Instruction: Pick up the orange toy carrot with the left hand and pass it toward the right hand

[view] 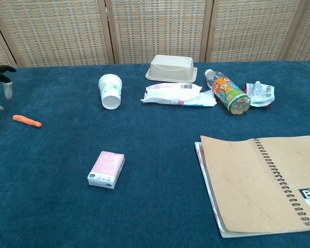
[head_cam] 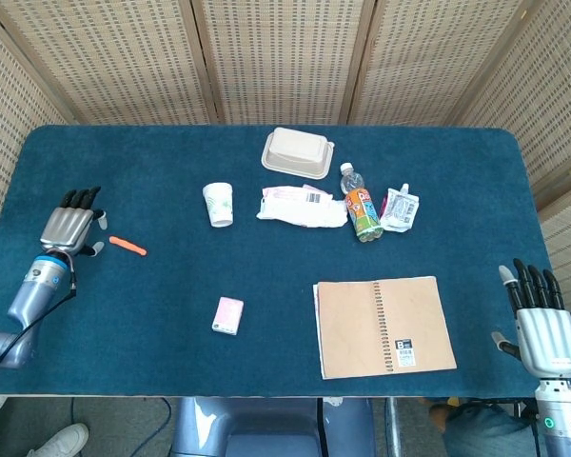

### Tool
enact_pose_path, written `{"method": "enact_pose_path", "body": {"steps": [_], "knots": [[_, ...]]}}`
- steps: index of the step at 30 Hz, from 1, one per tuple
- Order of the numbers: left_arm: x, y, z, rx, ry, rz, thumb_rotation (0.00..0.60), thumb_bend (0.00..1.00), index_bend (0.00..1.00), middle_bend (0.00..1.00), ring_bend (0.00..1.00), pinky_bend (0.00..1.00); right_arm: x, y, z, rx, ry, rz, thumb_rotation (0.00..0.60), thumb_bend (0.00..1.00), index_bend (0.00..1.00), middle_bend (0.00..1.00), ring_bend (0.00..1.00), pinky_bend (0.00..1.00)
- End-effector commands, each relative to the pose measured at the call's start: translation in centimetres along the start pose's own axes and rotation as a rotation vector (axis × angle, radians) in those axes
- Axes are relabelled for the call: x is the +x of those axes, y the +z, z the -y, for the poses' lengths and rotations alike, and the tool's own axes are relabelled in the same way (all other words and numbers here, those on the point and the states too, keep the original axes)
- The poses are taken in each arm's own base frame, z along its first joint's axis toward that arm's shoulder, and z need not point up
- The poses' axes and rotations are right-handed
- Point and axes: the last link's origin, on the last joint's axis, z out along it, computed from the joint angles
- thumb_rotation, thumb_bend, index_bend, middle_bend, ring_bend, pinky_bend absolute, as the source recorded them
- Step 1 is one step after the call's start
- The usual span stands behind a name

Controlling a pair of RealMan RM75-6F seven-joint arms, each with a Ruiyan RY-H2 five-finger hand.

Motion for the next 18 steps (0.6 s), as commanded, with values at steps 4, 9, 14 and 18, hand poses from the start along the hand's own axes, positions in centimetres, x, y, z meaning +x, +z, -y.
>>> {"method": "enact_pose_path", "body": {"steps": [4, 9, 14, 18], "knots": [[-1.1, 2.2, -1.9, -0.011, 0.016, 0.046, 0.6, 0.33, 0.48, 0.0, 0.0, 0.0, -0.4, 0.2, -0.5, -0.02, -0.003, 0.014, 0.6, 0.0, 0.0, 0.0, 0.0, 0.0], [-1.8, 2.6, -2.4, -0.017, 0.036, 0.064, 0.6, 0.34, 0.49, 0.0, 0.0, 0.0, -0.5, 0.3, -0.5, -0.019, -0.004, 0.019, 0.6, 0.0, 0.0, 0.0, 0.0, 0.0], [-2.3, 2.8, -2.8, -0.02, 0.037, 0.078, 0.6, 0.34, 0.5, 0.0, 0.0, 0.0, -0.7, 0.4, -0.5, -0.021, -0.005, 0.024, 0.6, 0.0, 0.0, 0.0, 0.0, 0.0], [-2.9, 2.8, -2.7, -0.01, 0.046, 0.097, 0.6, 0.34, 0.5, 0.0, 0.0, 0.0, -0.7, 0.4, -0.6, -0.024, -0.005, 0.023, 0.6, 0.0, 0.0, 0.0, 0.0, 0.0]]}}
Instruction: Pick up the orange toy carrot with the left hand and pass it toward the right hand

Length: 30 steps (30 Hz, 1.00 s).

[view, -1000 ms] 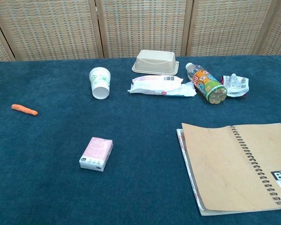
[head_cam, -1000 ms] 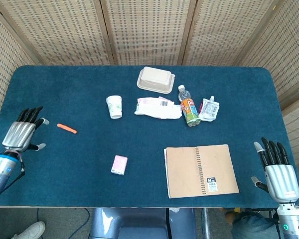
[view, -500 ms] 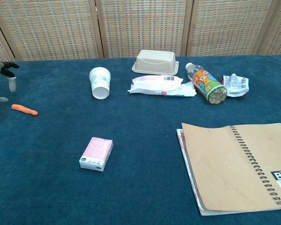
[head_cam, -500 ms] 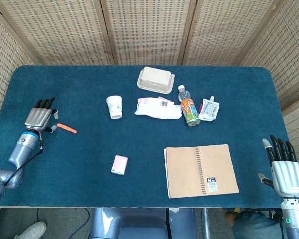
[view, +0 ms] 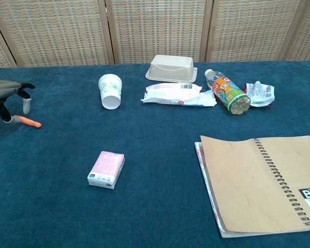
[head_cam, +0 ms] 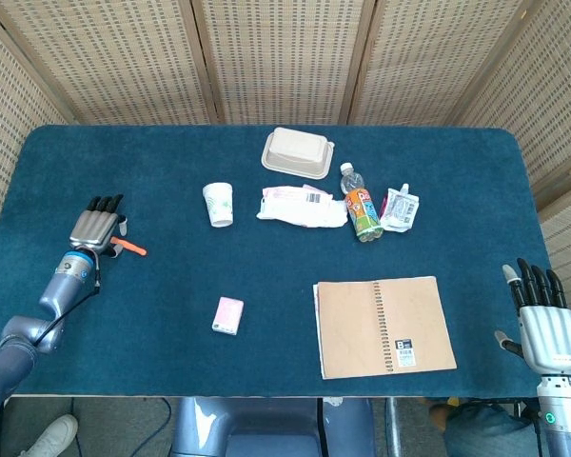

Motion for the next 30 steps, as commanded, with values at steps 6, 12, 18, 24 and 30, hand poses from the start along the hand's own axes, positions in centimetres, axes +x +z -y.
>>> {"method": "enact_pose_path", "body": {"steps": [6, 12, 18, 24, 30], "knots": [[0.11, -0.07, 0.68, 0.016, -0.009, -0.005, 0.6, 0.34, 0.5, 0.0, 0.0, 0.0, 0.01, 0.02, -0.09, -0.003, 0.001, -0.001, 0.6, 0.0, 0.0, 0.0, 0.0, 0.0], [-0.12, -0.11, 0.85, 0.023, 0.001, 0.004, 0.6, 0.34, 0.51, 0.0, 0.0, 0.0, -0.17, 0.04, -0.09, -0.003, -0.001, 0.006, 0.6, 0.0, 0.0, 0.0, 0.0, 0.0], [-0.4, -0.03, 0.38, 0.016, -0.002, 0.008, 0.6, 0.35, 0.51, 0.0, 0.0, 0.0, -0.14, 0.04, -0.1, -0.004, -0.002, 0.003, 0.6, 0.0, 0.0, 0.0, 0.0, 0.0], [-0.49, 0.08, 0.3, 0.019, 0.004, 0.01, 0.6, 0.37, 0.51, 0.0, 0.0, 0.0, -0.15, 0.04, -0.12, -0.005, 0.001, 0.004, 0.6, 0.0, 0.0, 0.0, 0.0, 0.0], [-0.55, 0.14, 0.22, 0.02, 0.005, 0.013, 0.6, 0.4, 0.51, 0.0, 0.0, 0.0, -0.16, 0.02, -0.16, -0.004, 0.001, 0.005, 0.6, 0.0, 0.0, 0.0, 0.0, 0.0]]}}
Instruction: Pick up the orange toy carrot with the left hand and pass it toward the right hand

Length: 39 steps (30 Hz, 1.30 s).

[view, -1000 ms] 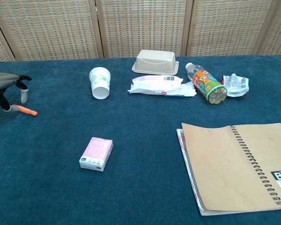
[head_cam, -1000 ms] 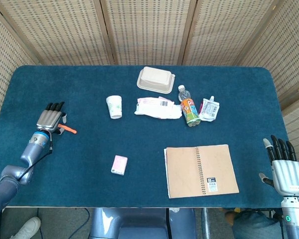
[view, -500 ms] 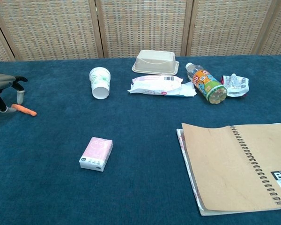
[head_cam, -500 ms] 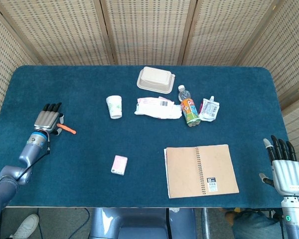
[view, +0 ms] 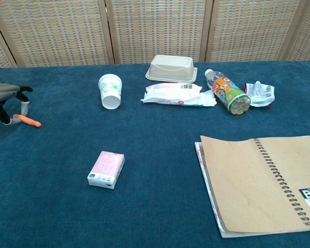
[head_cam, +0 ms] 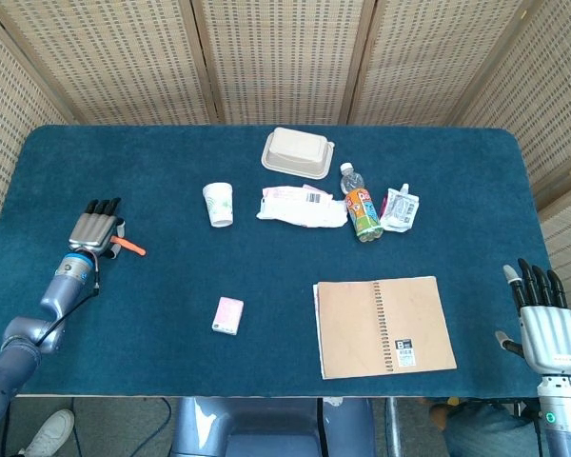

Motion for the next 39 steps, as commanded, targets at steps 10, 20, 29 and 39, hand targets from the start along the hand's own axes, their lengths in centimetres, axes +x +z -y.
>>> {"method": "enact_pose_path", "body": {"steps": [10, 20, 29, 39], "knots": [[-0.15, 0.13, -0.17, 0.005, 0.01, 0.007, 0.6, 0.4, 0.54, 0.0, 0.0, 0.0, 0.03, 0.01, -0.07, -0.001, 0.002, 0.001, 0.6, 0.0, 0.0, 0.0, 0.0, 0.0], [-0.32, 0.16, -0.41, 0.006, 0.016, 0.009, 0.6, 0.4, 0.57, 0.0, 0.0, 0.0, 0.04, -0.04, -0.01, 0.003, 0.005, 0.002, 0.6, 0.0, 0.0, 0.0, 0.0, 0.0], [-0.32, 0.15, -0.45, 0.009, 0.026, 0.008, 0.6, 0.48, 0.59, 0.0, 0.0, 0.0, 0.12, -0.1, 0.05, 0.007, 0.008, 0.001, 0.6, 0.0, 0.0, 0.0, 0.0, 0.0], [0.35, -0.13, 0.15, 0.012, 0.004, -0.012, 0.6, 0.48, 0.6, 0.0, 0.0, 0.0, 0.13, -0.17, 0.15, 0.011, 0.01, 0.002, 0.6, 0.0, 0.0, 0.0, 0.0, 0.0]]}}
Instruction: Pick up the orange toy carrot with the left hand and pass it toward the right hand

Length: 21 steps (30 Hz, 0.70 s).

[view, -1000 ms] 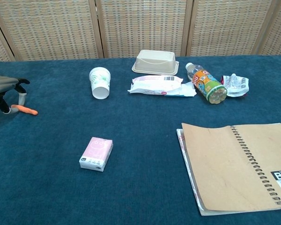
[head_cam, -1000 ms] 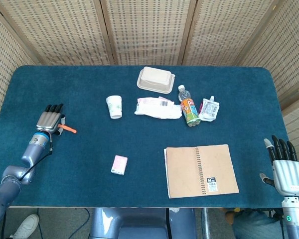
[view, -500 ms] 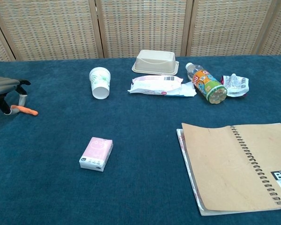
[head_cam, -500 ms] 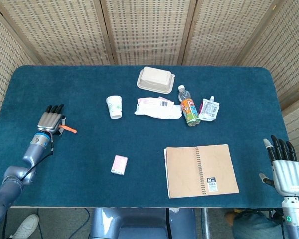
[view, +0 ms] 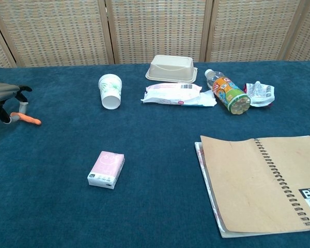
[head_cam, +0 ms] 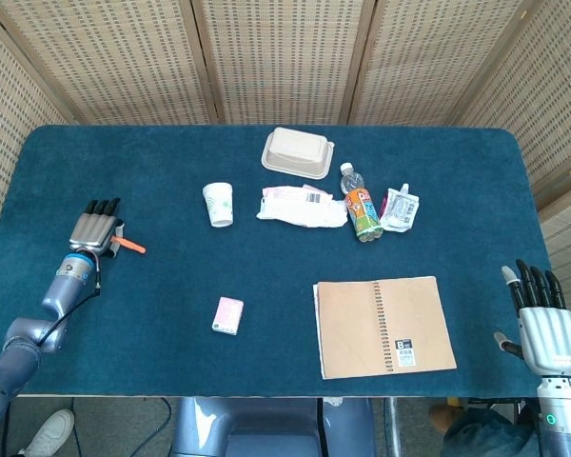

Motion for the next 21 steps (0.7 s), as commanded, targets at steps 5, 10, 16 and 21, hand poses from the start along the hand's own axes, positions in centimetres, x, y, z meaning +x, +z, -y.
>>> {"method": "enact_pose_path", "body": {"steps": [5, 10, 16, 21], "knots": [[1.1, -0.5, 0.1, -0.02, -0.094, -0.032, 0.6, 0.48, 0.61, 0.0, 0.0, 0.0, 0.1, 0.0, 0.0, 0.001, 0.001, -0.001, 0.6, 0.0, 0.0, 0.0, 0.0, 0.0], [2.4, -1.6, -1.3, -0.096, -0.357, -0.029, 0.6, 0.48, 0.61, 0.0, 0.0, 0.0, 0.1, -0.1, 0.0, 0.0, 0.005, 0.001, 0.6, 0.0, 0.0, 0.0, 0.0, 0.0], [4.7, -3.8, -4.1, -0.262, -0.651, -0.022, 0.6, 0.48, 0.61, 0.0, 0.0, 0.0, 0.3, 0.3, -0.1, 0.003, 0.04, 0.005, 0.6, 0.0, 0.0, 0.0, 0.0, 0.0], [5.7, -5.6, -8.0, -0.432, -0.855, -0.032, 0.6, 0.48, 0.61, 0.0, 0.0, 0.0, 1.3, 1.4, 0.1, 0.052, 0.086, 0.005, 0.6, 0.0, 0.05, 0.0, 0.0, 0.0]]}}
